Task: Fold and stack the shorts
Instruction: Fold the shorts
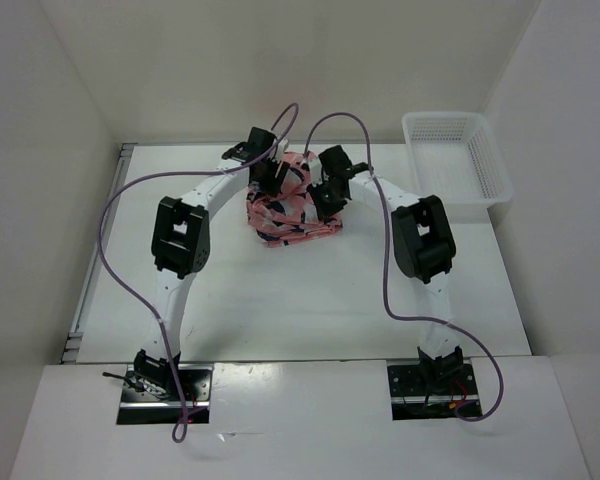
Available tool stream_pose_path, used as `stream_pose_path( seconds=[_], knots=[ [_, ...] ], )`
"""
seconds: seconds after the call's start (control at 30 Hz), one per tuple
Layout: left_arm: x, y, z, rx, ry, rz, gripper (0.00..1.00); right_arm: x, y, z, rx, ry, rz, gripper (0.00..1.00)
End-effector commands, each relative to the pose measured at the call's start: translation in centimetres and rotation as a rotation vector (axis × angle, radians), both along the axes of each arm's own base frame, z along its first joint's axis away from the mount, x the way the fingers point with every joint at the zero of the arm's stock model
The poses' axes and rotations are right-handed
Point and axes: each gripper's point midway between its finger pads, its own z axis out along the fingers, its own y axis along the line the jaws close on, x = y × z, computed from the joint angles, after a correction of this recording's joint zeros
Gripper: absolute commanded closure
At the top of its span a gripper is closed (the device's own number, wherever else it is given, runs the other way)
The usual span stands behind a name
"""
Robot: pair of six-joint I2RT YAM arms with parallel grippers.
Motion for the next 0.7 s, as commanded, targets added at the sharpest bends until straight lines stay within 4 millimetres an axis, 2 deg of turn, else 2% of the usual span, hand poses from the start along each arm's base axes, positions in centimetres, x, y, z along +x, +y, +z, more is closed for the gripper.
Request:
stream_pose_path(
  seconds=[0.0, 0.03, 0.1, 0.13, 0.17, 0.2, 0.23, 0.27, 0.3, 0.33, 0.4, 0.43, 0.53, 0.6, 0.67],
  knots=[
    [1.8, 2.4, -2.4, 0.071, -0.011, 0.074, 0.21, -2.0, 0.4, -2.8, -0.027, 0.052, 0.048, 0.8],
    [1.9, 3.2, -3.5, 0.087, 0.006, 0.089, 0.21, -2.1, 0.1, -3.1, -0.048, 0.05, 0.053, 0.8],
    [3.3, 5.0, -3.1, 0.096, -0.02, 0.135, 0.26, -2.3, -0.3, -3.1, -0.063, 0.046, 0.058, 0.82],
    [3.8, 5.6, -3.8, 0.098, -0.016, 0.146, 0.28, -2.4, -0.7, -3.1, -0.078, 0.041, 0.061, 0.82],
    [3.9, 7.1, -3.8, 0.104, 0.004, 0.171, 0.3, -2.4, -0.8, -3.1, -0.085, 0.038, 0.057, 0.83],
    [5.1, 7.3, -2.1, 0.073, -0.029, 0.171, 0.31, -2.7, -0.9, -3.1, -0.087, 0.042, 0.057, 0.83],
    [5.4, 7.6, -1.9, 0.053, -0.028, 0.17, 0.31, -3.1, -1.1, -3.6, -0.093, 0.054, 0.057, 0.83],
    [5.6, 7.9, -1.5, 0.037, -0.026, 0.168, 0.31, -3.0, -1.1, -3.1, -0.089, 0.045, 0.057, 0.83],
    [5.8, 7.6, -1.2, -0.002, -0.026, 0.147, 0.31, -3.5, -0.8, -3.4, -0.094, 0.055, 0.068, 0.83],
    [5.8, 7.2, -0.6, -0.021, -0.032, 0.133, 0.27, -3.6, -0.9, -3.7, -0.098, 0.054, 0.076, 0.83],
    [5.7, 6.5, 0.1, -0.051, -0.034, 0.109, 0.25, -3.9, -0.3, -3.3, -0.084, 0.049, 0.091, 0.84],
    [5.5, 6.6, -0.4, -0.048, -0.023, 0.11, 0.23, -4.6, 0.0, -3.6, -0.089, 0.066, 0.114, 0.84],
    [5.5, 6.6, 0.1, -0.05, -0.031, 0.109, 0.18, -6.0, 1.1, -2.7, -0.073, 0.059, 0.159, 0.84],
    [5.4, 6.4, -0.4, -0.055, -0.021, 0.104, 0.15, -7.5, 2.2, -2.1, -0.053, 0.065, 0.198, 0.84],
    [5.1, 5.7, 0.1, -0.087, -0.013, 0.076, 0.14, -8.1, 3.1, -0.4, -0.018, 0.051, 0.225, 0.81]
  ],
)
